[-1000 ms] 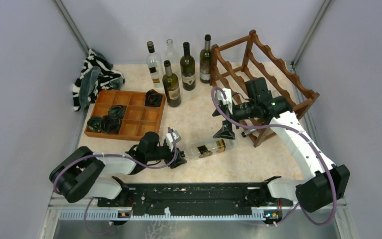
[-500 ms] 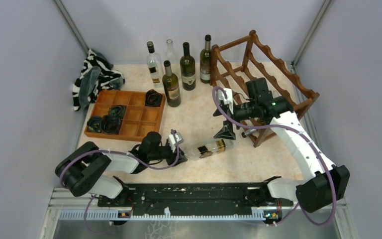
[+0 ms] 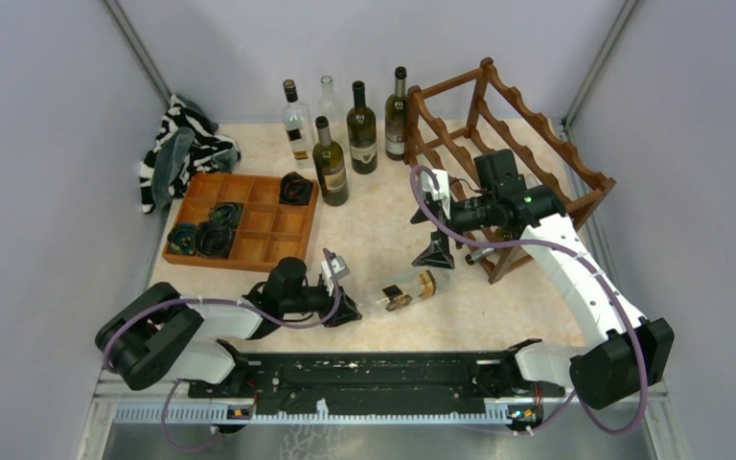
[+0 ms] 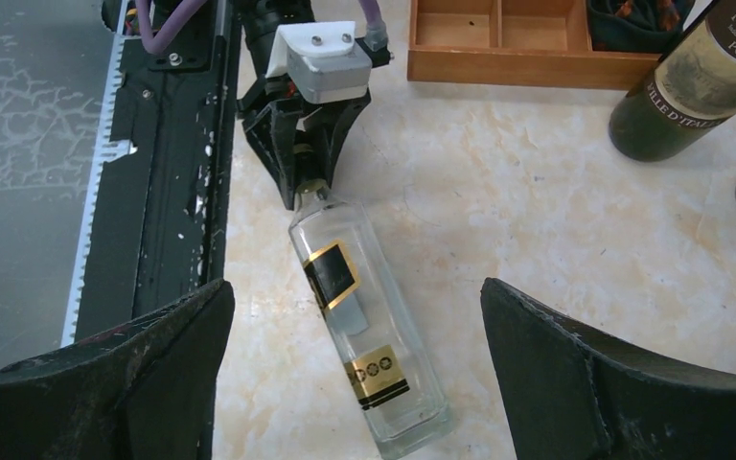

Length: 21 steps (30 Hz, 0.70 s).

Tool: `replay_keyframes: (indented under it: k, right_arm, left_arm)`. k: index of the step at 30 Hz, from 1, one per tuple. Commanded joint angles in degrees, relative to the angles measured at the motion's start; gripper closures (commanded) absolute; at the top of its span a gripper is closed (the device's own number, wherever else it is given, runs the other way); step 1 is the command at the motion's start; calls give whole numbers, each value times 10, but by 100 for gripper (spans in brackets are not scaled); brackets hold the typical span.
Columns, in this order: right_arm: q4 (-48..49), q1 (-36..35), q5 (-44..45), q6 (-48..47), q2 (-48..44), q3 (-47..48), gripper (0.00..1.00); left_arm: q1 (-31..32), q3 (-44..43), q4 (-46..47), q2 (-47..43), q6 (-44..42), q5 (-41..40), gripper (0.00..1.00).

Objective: Put the wine bottle on the wine rack
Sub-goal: Pick up the wine bottle from the center of the board.

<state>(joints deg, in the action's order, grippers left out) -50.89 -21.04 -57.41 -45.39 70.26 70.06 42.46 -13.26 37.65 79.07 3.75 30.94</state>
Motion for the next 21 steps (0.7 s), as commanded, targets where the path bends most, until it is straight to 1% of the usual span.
replay_keyframes:
  k: [1, 5, 9, 11, 13, 15, 18, 21]
  right_arm:
    - [4, 8, -31, -7, -14, 9, 2]
    - [5, 8, -34, -6, -13, 7, 2]
    - [6, 9, -35, -3, -12, 8, 1]
    - [5, 9, -36, -3, -14, 8, 2]
    - [5, 10, -36, -2, -16, 8, 2]
    - [4, 11, -36, -2, -17, 8, 2]
    - [5, 13, -38, -1, -17, 8, 2]
    - [3, 14, -41, 1, -15, 13, 2]
  left_arm:
    - [-1, 18, 72, -50, 145, 72, 100]
    - [-5, 20, 79, -63, 250, 77, 100]
    - [-17, 25, 122, -34, 343, 95, 100]
    - [-30, 33, 162, -10, 391, 108, 100]
    - [-41, 45, 223, 15, 451, 120, 100]
    - [-49, 55, 289, 37, 492, 132, 100]
    - [-51, 62, 365, 61, 532, 130, 100]
    - [-51, 61, 405, 71, 552, 120, 100]
